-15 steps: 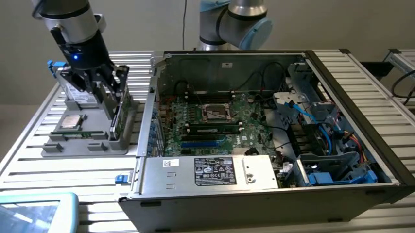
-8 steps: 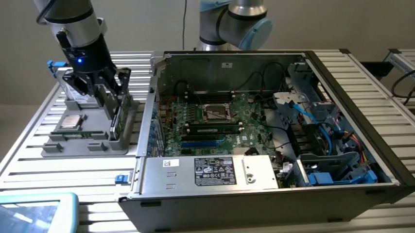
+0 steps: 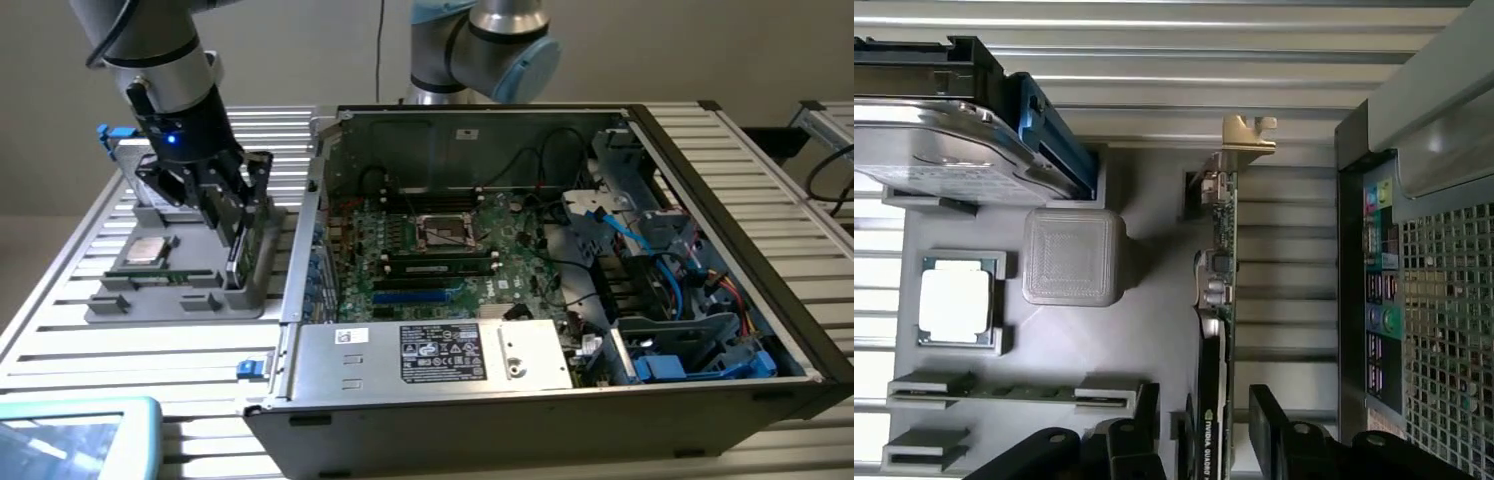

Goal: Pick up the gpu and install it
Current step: 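Pick up the gpu and move the gpu toward the slot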

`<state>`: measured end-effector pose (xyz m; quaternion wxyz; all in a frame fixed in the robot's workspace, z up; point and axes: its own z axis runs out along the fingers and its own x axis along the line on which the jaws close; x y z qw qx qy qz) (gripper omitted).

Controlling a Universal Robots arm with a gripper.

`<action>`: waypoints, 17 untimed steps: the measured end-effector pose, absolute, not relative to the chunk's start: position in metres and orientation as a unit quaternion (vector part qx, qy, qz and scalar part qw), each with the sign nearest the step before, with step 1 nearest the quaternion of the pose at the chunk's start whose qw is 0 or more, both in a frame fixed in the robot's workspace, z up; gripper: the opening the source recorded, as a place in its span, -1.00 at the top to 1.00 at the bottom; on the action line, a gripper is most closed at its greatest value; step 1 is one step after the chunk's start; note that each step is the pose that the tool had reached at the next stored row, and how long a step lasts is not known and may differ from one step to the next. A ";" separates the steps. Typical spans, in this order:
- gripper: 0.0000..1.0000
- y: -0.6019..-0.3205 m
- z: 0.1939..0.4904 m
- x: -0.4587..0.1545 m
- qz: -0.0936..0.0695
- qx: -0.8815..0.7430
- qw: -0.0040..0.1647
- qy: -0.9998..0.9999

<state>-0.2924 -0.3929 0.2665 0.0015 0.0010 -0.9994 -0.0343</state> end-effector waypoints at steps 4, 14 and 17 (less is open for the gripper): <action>0.04 -0.393 0.259 -0.290 -0.035 0.000 0.002 -0.999; 0.04 -0.393 0.244 -0.288 -0.037 -0.003 0.004 -0.999; 0.04 -0.392 0.241 -0.287 -0.038 -0.009 0.004 -0.999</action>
